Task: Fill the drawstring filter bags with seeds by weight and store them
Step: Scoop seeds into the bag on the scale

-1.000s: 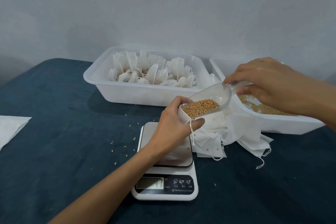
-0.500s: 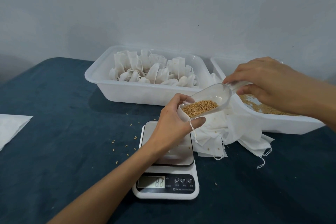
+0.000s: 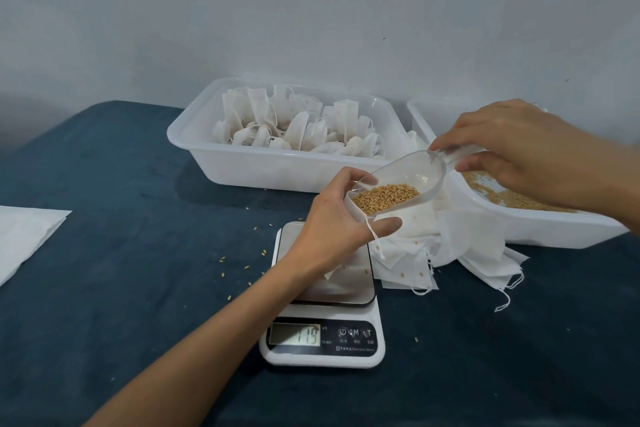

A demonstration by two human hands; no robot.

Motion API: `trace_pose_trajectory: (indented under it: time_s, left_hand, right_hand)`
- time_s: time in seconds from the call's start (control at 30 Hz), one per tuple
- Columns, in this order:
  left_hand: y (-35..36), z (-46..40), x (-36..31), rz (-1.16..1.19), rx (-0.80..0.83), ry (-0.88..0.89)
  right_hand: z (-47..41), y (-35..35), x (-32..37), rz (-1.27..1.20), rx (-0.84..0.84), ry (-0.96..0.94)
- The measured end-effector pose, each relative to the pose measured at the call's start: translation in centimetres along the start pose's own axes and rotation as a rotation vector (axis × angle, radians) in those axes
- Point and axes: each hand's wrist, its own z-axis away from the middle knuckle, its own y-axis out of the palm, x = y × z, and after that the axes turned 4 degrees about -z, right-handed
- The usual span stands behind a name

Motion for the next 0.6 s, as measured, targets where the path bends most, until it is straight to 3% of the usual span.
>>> trace_pose_trajectory:
  time_s: [0.6]
  left_hand:
    - [-0.02,-0.05,0.18,-0.038,0.023,-0.007]
  right_hand:
    - [0.09,0.01,-0.14,0.034,-0.004,-0.022]
